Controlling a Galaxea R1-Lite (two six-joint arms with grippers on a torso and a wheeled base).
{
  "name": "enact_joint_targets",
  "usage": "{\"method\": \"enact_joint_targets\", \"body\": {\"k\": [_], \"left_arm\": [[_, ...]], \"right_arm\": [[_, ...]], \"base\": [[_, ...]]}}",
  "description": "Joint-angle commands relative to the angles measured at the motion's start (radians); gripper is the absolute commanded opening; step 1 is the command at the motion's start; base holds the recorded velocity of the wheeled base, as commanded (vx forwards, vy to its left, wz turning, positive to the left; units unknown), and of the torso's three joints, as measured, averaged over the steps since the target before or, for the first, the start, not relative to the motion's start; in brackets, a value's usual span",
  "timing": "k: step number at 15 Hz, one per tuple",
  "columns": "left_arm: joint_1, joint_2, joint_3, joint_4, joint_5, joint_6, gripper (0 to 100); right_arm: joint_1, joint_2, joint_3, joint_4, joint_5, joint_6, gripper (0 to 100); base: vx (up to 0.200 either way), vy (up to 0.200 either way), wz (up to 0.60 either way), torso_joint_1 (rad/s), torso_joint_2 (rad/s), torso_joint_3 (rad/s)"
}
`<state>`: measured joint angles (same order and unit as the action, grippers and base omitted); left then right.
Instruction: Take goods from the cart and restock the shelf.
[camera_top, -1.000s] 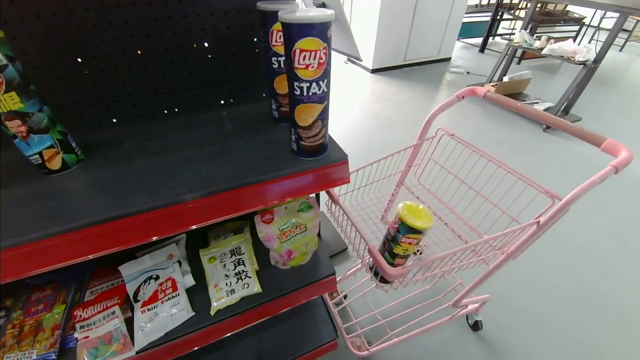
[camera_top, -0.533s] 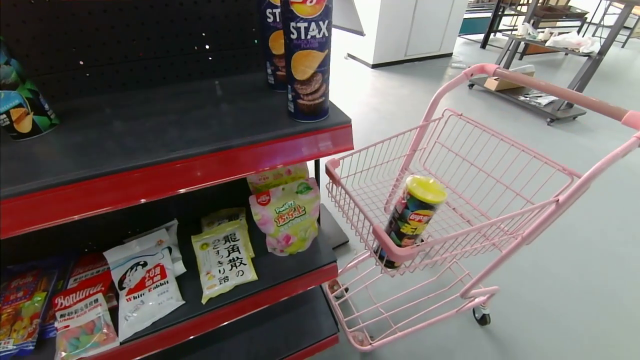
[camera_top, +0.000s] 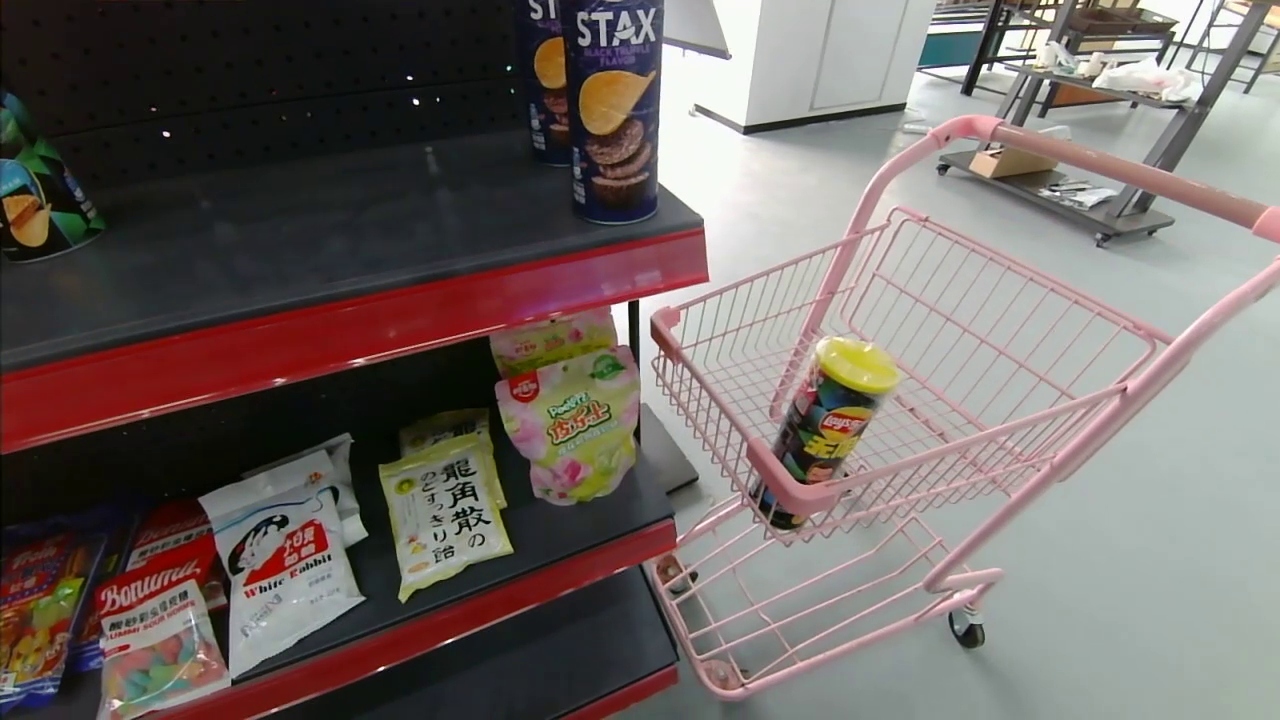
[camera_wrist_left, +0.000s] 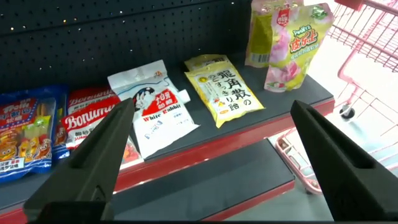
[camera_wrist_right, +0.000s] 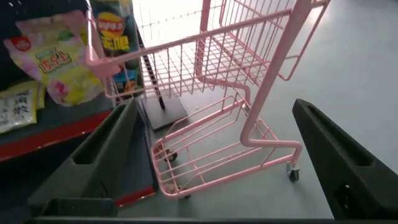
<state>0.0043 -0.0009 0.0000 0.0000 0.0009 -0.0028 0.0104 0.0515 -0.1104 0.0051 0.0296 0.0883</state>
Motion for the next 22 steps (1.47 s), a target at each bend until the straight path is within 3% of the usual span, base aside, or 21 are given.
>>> {"method": "enact_joint_targets", "body": {"k": [1, 4, 9, 16, 22], "left_arm": [[0.002, 0.001, 0.000, 0.000, 0.001, 0.000, 100], [0.002, 0.001, 0.000, 0.000, 0.011, 0.000, 100], [0.000, 0.001, 0.000, 0.000, 0.013, 0.001, 100], [0.000, 0.001, 0.000, 0.000, 0.016, 0.001, 100], [0.000, 0.001, 0.000, 0.000, 0.016, 0.000, 100]], "right_arm": [[0.085, 0.673, -0.589, -0.005, 0.061, 0.202, 100], [0.152, 0.938, -0.554, -0.201, 0.125, 0.111, 100], [0.197, 1.271, -0.322, -0.596, 0.296, 0.001, 100], [0.261, 1.538, -0.334, -0.803, 0.300, -0.001, 100], [0.264, 1.680, -0.482, -0.815, 0.286, 0.001, 100]], "base": [[0.000, 0.000, 0.00, 0.000, 0.00, 0.000], [0.000, 0.000, 0.00, 0.000, 0.00, 0.000], [0.000, 0.000, 0.00, 0.000, 0.00, 0.000], [0.000, 0.000, 0.00, 0.000, 0.00, 0.000], [0.000, 0.000, 0.00, 0.000, 0.00, 0.000]]}}
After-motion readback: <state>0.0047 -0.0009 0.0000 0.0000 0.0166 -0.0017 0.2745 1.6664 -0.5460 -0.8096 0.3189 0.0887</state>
